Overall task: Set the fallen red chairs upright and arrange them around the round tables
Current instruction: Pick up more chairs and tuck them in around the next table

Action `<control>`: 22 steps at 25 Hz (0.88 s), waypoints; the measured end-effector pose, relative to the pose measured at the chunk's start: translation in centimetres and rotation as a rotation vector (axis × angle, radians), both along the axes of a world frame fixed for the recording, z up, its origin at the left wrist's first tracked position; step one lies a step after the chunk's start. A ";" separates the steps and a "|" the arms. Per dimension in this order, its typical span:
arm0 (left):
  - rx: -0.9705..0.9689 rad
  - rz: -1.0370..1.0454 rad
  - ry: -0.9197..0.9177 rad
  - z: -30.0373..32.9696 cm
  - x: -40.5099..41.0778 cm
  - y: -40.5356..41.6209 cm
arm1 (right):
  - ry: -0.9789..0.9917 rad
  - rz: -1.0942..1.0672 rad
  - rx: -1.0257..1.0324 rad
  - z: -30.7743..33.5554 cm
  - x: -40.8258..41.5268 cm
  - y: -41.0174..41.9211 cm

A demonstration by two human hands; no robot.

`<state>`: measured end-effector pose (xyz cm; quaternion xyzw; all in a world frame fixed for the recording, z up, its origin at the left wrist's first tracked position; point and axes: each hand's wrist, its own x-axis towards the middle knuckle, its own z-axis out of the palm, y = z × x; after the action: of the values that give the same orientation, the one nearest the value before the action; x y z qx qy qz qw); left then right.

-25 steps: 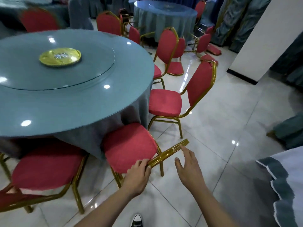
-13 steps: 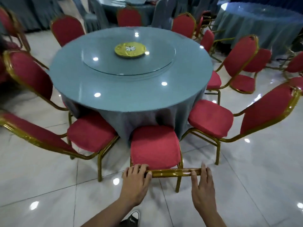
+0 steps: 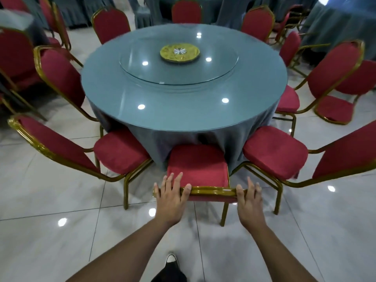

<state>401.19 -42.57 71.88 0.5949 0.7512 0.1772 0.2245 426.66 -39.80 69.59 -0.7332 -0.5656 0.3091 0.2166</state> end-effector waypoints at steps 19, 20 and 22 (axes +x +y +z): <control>-0.041 0.030 -0.051 -0.3 -0.9 11.9 | 0.028 0.131 -0.111 0.3 0.2 13.8; -0.071 0.022 -0.037 -0.2 -1.0 12.0 | 0.016 0.148 -0.119 0.5 0.4 13.9; -0.112 0.028 -0.004 0.6 -0.6 12.1 | -0.012 0.179 -0.141 1.0 0.8 14.0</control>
<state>400.56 -30.44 72.45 0.5705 0.7677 0.1394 0.2565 427.46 -25.80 70.61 -0.6952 -0.6069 0.3617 0.1325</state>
